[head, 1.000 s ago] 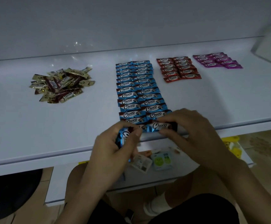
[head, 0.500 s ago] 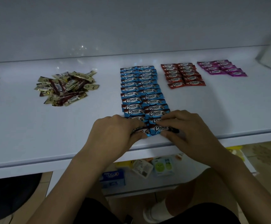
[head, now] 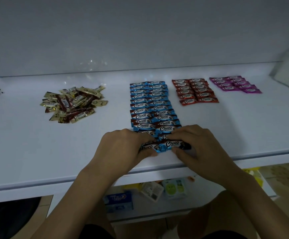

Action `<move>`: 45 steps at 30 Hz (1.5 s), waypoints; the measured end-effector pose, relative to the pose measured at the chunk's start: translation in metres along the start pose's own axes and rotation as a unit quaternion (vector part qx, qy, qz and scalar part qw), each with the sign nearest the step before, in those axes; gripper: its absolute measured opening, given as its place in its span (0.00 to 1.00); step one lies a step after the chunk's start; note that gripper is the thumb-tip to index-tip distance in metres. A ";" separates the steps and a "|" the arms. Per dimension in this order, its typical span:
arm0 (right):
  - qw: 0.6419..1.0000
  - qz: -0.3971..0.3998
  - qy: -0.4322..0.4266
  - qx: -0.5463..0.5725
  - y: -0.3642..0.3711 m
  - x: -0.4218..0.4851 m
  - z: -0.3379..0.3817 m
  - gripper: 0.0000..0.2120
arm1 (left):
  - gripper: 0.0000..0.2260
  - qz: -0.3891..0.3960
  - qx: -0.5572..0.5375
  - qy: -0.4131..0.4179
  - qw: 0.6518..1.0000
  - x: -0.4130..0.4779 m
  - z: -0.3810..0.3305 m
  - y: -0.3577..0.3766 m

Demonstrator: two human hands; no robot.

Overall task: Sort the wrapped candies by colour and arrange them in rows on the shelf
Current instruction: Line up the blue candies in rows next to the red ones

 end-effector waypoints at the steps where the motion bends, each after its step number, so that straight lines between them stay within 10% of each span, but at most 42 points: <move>1: 1.000 -0.002 -0.001 -0.001 -0.001 0.000 0.001 0.18 | 0.18 -0.004 0.001 0.002 1.000 0.000 -0.001 -0.001; 11: 0.999 -0.045 -0.006 0.015 -0.006 -0.003 0.007 0.15 | 0.16 -0.057 -0.024 -0.007 0.998 -0.010 -0.002 -0.012; 14: 0.993 -0.110 0.019 0.022 -0.012 -0.003 0.018 0.13 | 0.14 -0.051 -0.195 -0.099 0.975 -0.011 -0.004 -0.021; 18: 0.977 -0.158 0.077 0.119 -0.009 0.005 0.050 0.07 | 0.11 0.027 -0.577 -0.299 0.760 -0.009 -0.013 -0.017; 23: 0.949 -0.179 0.119 0.231 0.011 0.018 0.082 0.12 | 0.14 0.031 -0.804 -0.303 0.511 -0.014 -0.026 -0.015; 27: 0.940 -0.214 0.122 0.236 0.012 0.024 0.087 0.13 | 0.14 0.035 -0.870 -0.299 0.390 -0.020 -0.026 -0.015; 38: 0.931 -0.138 0.159 0.299 0.014 0.027 0.083 0.23 | 0.17 0.088 -0.887 -0.238 0.385 -0.029 -0.035 -0.020; 45: 0.875 -0.151 0.178 0.424 0.009 0.026 0.085 0.05 | 0.18 0.087 -0.869 -0.255 0.414 -0.032 -0.036 -0.015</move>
Point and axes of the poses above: each hand's wrist, its own x-axis towards the middle knuckle, its own y-axis out of the palm, z = x × y, the point moved 5 cm from there along x, towards the middle knuckle, and after that the axes turned 12 degrees about -y, right-handed, at the moved point
